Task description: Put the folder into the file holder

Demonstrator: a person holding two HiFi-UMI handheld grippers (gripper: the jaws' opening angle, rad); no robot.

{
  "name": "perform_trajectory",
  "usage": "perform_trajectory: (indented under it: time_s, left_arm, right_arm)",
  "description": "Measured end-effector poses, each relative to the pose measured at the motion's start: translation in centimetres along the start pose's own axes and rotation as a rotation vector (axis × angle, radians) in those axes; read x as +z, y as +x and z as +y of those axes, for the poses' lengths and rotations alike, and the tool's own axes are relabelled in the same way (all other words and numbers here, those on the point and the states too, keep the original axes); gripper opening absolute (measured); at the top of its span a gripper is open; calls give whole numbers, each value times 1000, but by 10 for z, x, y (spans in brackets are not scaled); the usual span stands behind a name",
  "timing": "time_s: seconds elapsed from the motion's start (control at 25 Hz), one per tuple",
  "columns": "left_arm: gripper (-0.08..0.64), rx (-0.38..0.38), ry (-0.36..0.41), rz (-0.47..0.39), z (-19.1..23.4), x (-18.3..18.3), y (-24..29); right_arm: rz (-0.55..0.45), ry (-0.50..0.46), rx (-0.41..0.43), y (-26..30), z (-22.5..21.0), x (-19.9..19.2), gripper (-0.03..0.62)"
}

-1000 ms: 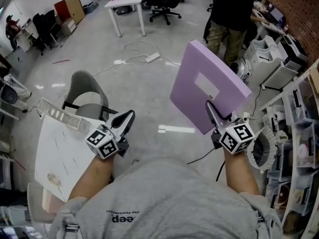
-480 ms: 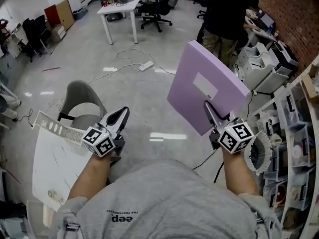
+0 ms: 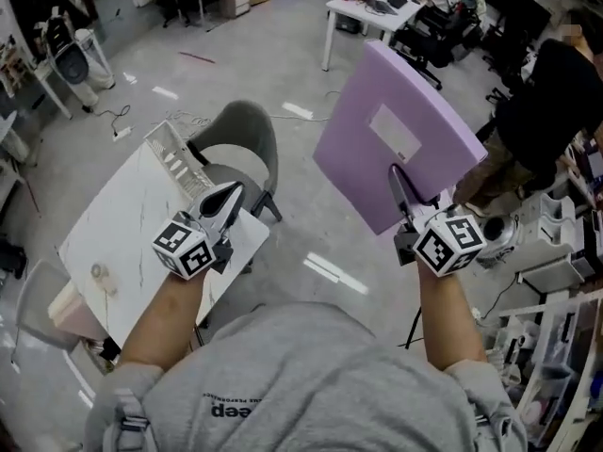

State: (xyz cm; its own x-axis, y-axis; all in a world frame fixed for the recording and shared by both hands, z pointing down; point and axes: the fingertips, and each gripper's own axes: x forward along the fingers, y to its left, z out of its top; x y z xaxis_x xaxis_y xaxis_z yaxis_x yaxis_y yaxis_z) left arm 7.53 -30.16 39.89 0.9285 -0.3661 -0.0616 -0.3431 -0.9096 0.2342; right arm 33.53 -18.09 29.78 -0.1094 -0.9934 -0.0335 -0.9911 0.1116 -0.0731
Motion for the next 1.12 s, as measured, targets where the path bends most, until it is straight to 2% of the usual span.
perform_trajectory:
  time_s: [0.16,0.28,0.48,0.72,1.12]
  left_arm:
    - [58,173,15,-37,60,17,-81]
    - [58,280,16,-56,90,27,-134]
    - [59,404,11,-84,127,35,-202]
    - [58,460,2,-102,163,38,-248]
    - [58,438,-10,-92,195,35,-265]
  right_arm:
    - [1,30,176,91,77,-1,124]
    - [2,45,288,141,135,1,123]
    - [3,46,403,203,213,-3,123]
    - [6,39,434,252,269,-14,123]
    - [20,15,380,291,294,-41,123]
